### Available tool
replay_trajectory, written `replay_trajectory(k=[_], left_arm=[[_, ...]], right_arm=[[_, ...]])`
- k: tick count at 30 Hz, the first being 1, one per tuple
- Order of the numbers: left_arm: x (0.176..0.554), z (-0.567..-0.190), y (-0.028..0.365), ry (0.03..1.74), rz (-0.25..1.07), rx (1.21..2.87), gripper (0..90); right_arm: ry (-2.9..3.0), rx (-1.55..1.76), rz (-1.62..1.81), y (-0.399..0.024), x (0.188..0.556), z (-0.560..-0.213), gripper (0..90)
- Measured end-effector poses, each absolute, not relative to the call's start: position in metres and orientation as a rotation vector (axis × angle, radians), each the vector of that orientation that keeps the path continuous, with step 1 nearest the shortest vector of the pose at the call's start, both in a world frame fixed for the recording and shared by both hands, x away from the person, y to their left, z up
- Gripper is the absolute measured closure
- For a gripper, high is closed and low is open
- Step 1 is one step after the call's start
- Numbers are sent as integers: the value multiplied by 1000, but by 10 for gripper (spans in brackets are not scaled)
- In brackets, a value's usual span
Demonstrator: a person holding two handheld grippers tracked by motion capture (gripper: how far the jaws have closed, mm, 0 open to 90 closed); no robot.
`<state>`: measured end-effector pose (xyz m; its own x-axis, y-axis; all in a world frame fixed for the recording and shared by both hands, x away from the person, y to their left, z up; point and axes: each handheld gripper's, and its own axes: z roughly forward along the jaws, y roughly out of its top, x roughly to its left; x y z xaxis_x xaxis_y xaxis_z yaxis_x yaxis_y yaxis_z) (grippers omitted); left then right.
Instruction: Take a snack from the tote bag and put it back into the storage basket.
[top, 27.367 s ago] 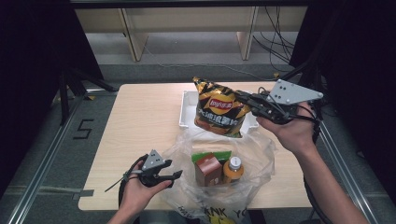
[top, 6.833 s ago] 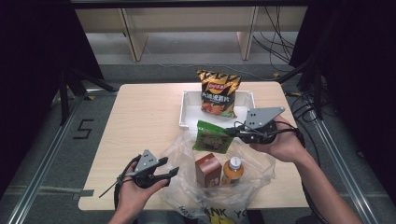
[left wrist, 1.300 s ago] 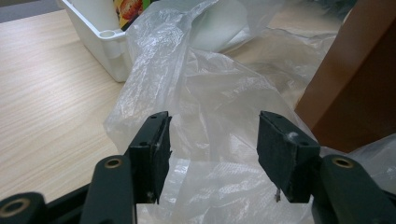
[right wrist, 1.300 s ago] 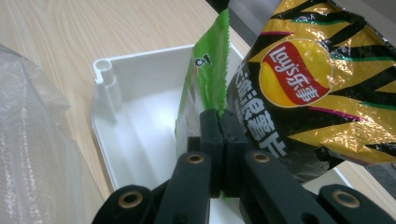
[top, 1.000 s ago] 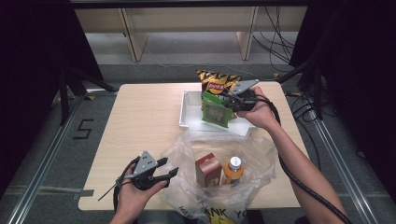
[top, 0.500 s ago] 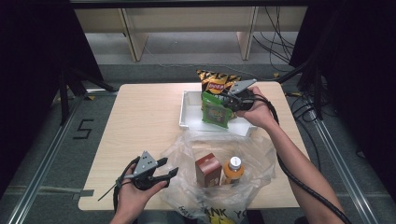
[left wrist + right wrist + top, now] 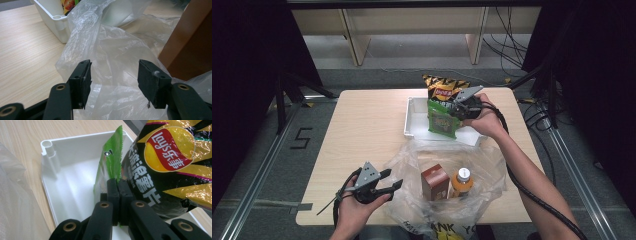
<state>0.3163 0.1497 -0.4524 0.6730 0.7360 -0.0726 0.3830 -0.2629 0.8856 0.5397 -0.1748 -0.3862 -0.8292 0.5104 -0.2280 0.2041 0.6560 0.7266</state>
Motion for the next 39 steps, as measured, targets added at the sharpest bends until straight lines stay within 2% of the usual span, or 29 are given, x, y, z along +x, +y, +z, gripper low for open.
replay_trajectory(k=[34,39], left_arm=[[316,-453,150,877,445,1889,439],[317,-453,150,867,443,1889,438]], right_arm=[[2433,562,957,-174,553,-387,900],[2411,558,932,-175,554,-387,871]])
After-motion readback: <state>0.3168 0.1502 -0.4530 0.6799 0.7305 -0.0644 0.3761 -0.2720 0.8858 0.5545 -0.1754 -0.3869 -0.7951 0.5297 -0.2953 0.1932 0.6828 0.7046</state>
